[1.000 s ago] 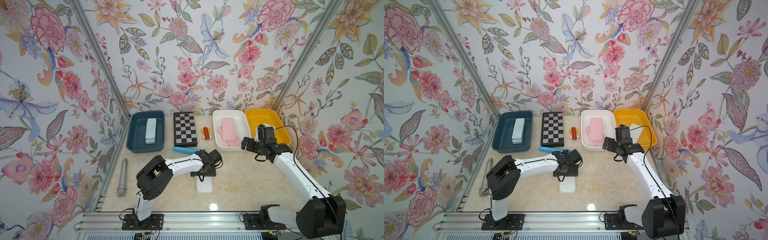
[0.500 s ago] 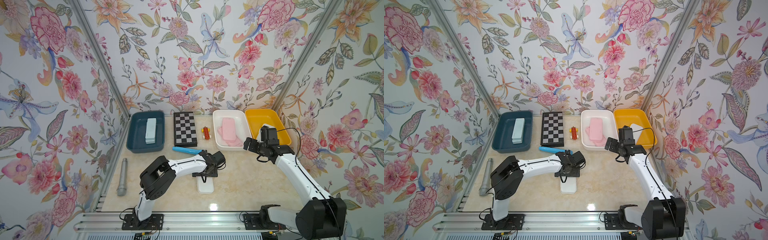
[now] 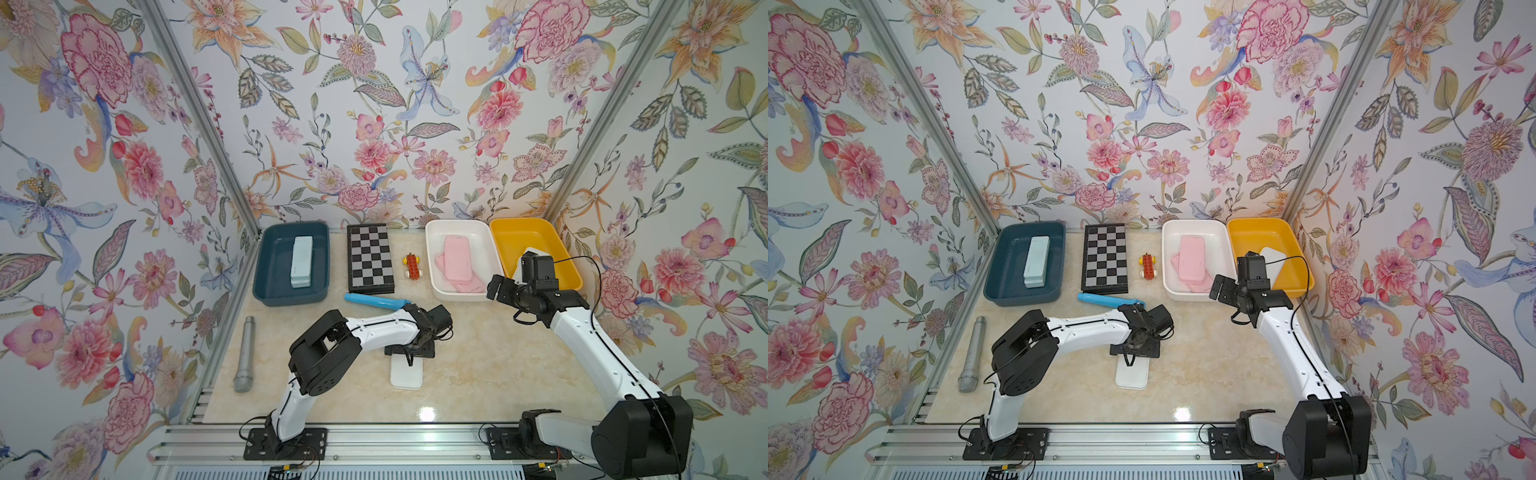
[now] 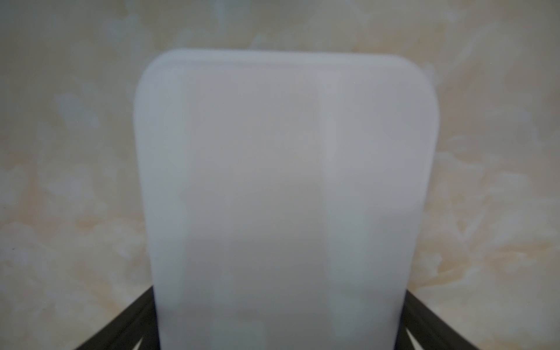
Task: Place the pencil cases by color into the storage box
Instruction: Pick up the pencil case from the center of the board.
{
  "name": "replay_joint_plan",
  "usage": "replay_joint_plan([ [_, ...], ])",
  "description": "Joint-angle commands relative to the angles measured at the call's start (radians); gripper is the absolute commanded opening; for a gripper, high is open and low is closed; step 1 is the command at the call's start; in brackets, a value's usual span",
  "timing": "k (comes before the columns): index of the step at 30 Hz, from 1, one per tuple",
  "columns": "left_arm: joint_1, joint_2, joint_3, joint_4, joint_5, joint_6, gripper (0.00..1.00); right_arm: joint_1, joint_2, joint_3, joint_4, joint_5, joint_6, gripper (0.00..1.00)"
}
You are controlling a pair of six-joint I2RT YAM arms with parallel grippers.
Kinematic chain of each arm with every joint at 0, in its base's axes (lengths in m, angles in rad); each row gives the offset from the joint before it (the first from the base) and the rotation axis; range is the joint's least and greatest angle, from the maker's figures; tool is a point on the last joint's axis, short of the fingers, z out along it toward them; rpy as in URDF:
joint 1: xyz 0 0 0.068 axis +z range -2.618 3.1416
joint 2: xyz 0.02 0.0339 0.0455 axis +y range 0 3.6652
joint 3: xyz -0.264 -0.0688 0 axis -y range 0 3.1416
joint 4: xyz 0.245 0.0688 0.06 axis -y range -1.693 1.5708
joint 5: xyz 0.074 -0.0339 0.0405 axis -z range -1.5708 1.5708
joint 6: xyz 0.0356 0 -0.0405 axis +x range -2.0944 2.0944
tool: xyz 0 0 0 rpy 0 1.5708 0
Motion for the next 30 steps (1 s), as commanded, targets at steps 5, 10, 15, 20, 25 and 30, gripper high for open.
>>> replay_joint_plan([
  [5,-0.013,0.014,-0.002,-0.079,-0.047,0.040,0.87,-0.010,-0.001,-0.017,0.012,-0.010,0.009,1.00],
  [10,-0.011,-0.073,-0.002,-0.080,-0.085,0.087,0.75,-0.013,0.006,-0.021,0.017,-0.019,0.012,1.00],
  [15,-0.012,-0.164,0.020,-0.080,-0.109,0.218,0.75,-0.021,0.013,-0.045,0.052,-0.127,0.014,1.00],
  [20,0.006,-0.246,0.031,-0.077,-0.145,0.403,0.77,-0.027,0.027,-0.070,0.114,-0.295,0.015,0.97],
  [25,0.055,-0.302,0.009,-0.005,-0.064,0.601,0.78,-0.026,0.049,-0.046,0.104,-0.388,0.041,0.95],
  [30,0.147,-0.375,-0.066,0.150,0.101,0.713,0.78,-0.024,0.042,-0.035,0.112,-0.478,0.072,0.92],
])
